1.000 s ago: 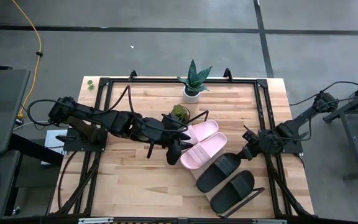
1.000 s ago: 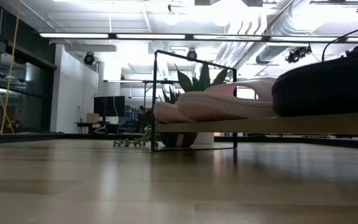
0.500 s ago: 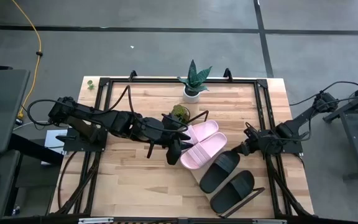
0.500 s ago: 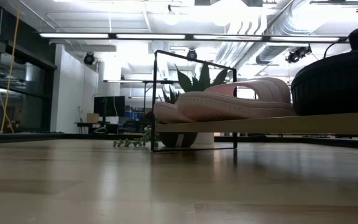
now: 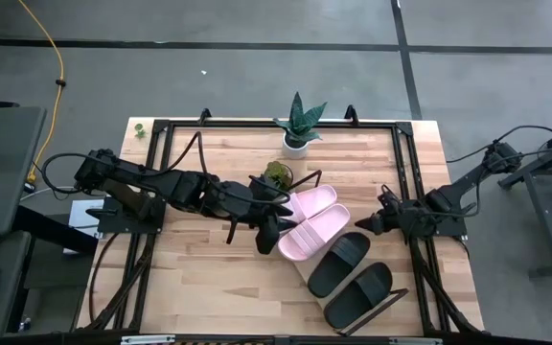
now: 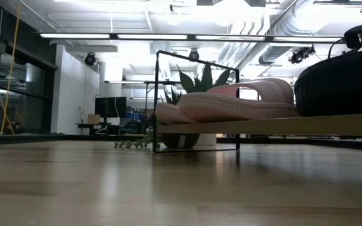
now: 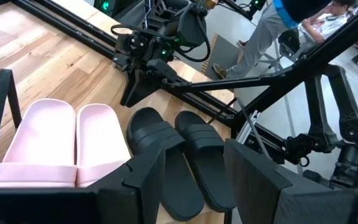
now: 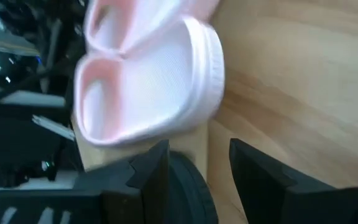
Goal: Pick and place slides into the shelf
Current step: Put the black slipper on the shelf, then return to Home Position
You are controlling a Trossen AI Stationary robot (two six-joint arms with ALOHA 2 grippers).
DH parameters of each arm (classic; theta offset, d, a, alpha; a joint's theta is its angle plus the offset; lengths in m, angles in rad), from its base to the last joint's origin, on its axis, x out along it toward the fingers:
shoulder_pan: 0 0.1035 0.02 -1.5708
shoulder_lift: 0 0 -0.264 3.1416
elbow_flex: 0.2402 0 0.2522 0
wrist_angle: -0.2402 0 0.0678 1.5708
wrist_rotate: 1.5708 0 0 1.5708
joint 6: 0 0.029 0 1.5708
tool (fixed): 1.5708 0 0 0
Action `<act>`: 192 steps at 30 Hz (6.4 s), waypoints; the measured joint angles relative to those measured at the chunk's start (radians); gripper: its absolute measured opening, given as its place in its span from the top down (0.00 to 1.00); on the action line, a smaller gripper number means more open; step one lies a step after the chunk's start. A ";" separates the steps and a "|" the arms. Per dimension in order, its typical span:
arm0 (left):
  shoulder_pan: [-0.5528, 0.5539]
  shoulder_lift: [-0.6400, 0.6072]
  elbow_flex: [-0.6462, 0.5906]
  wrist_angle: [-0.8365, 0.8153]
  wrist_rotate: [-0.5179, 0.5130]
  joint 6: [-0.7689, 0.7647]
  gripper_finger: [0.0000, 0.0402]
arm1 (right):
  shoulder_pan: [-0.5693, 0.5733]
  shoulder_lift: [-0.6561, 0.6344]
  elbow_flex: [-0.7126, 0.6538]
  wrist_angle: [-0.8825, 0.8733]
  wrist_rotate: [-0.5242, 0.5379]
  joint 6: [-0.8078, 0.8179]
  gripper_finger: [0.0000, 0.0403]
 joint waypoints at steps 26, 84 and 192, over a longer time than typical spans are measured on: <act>0.000 0.000 0.000 -0.012 0.015 0.000 0.62 | -0.013 0.098 0.000 -0.046 -0.217 -0.010 0.61; 0.097 -0.347 0.000 -0.135 0.124 0.479 0.99 | -0.252 0.374 1.145 0.037 -0.303 -1.541 1.00; 0.100 -1.509 -1.595 0.504 0.258 0.305 1.00 | -0.376 -0.034 0.064 0.924 -0.180 -0.743 1.00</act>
